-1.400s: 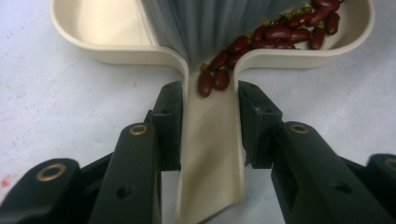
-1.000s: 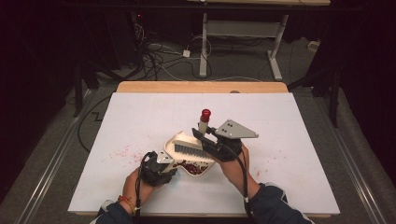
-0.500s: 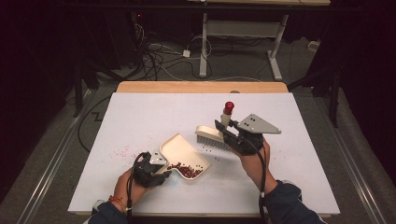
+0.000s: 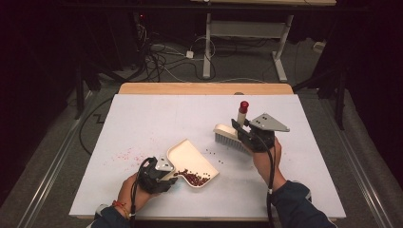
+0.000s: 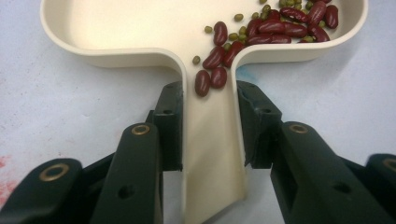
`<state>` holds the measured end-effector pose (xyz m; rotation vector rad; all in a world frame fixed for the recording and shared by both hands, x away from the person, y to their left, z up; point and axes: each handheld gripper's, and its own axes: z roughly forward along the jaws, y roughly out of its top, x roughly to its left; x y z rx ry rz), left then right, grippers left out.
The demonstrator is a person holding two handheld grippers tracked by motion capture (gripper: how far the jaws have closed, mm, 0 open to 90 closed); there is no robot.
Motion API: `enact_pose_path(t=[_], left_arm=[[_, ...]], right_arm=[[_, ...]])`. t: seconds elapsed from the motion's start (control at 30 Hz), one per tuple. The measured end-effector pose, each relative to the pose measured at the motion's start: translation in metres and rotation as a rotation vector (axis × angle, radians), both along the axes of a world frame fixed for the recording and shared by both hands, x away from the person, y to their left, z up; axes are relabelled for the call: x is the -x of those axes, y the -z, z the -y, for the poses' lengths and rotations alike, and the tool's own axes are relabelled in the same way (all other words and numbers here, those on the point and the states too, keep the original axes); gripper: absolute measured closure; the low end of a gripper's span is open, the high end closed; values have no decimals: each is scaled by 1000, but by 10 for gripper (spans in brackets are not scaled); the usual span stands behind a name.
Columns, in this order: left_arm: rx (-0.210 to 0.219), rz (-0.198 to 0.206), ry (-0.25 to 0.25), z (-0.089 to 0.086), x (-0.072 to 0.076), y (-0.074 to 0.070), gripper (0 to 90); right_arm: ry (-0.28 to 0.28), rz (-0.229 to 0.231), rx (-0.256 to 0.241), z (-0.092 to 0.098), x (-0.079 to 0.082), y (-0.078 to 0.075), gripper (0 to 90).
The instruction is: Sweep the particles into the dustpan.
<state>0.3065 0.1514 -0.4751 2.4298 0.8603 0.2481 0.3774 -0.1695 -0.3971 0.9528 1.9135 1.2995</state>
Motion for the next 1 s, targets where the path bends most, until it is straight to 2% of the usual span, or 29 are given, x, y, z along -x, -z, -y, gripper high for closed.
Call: enact_pose_path(t=[0.23, 0.47, 0.63, 1.0], left_arm=[[-1, 0, 7, 0, -1, 0, 633], [0, -8, 1, 0, -2, 2, 633], [1, -13, 6, 0, -3, 3, 633], [3, -13, 11, 0, -4, 4, 634]], right_arm=[[11, 16, 2, 8, -5, -4, 699], [41, 58, 6, 20, -11, -9, 699], [55, 35, -23, 30, -16, -8, 699], [30, 14, -43, 30, -15, -9, 699]])
